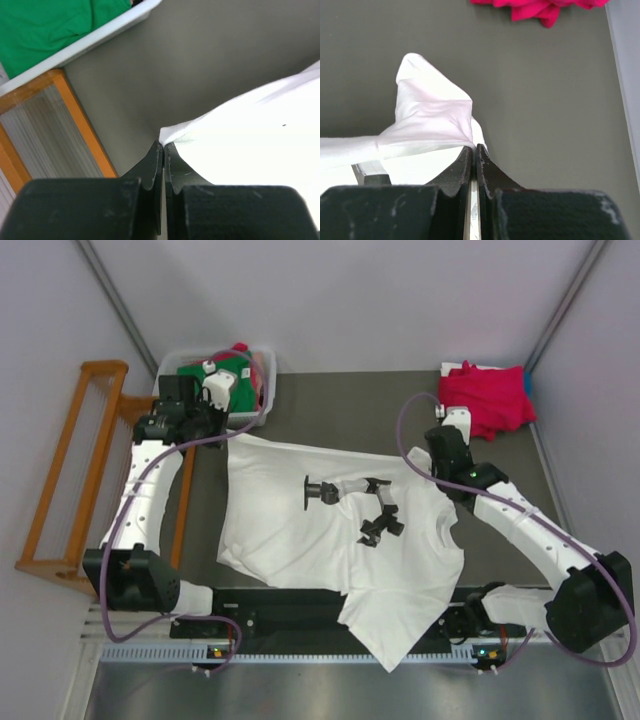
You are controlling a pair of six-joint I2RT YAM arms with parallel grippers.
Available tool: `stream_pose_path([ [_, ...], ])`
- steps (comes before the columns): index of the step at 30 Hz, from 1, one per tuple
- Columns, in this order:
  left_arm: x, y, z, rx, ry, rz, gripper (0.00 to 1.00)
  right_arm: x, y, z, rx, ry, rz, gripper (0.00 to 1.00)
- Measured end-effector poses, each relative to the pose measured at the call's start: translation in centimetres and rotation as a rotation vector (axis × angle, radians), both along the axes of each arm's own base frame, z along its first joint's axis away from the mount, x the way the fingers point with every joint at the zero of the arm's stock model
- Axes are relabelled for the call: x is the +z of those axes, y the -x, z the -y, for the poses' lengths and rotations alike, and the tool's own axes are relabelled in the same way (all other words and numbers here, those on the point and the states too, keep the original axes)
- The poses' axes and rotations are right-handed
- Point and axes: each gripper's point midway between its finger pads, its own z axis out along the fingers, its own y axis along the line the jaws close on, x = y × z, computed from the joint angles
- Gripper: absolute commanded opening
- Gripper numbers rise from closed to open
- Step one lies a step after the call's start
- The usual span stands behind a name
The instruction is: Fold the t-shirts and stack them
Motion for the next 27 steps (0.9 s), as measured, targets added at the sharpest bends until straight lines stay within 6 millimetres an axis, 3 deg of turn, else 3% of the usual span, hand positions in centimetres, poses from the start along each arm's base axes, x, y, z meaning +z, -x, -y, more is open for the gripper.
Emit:
stream_pose_path([
  [9, -0.2, 1.5, 0.3, -0.011, 0.014, -0.026, 0.00, -2.6, 1.7, -0.3, -0.004, -0.008, -0.116, 0.00],
  [18, -8.6, 6.3, -0.3, 0.032, 0.009, -0.244, 0.00, -5.6, 4.0, -1.3, 0.019, -0.042, -0.212, 0.00],
  [27, -14.5, 7.6, -1.7, 0.095, 0.041, -0.444, 0.00, -8.6, 6.1, -1.2, 0.022, -0.055, -0.298, 0.00],
])
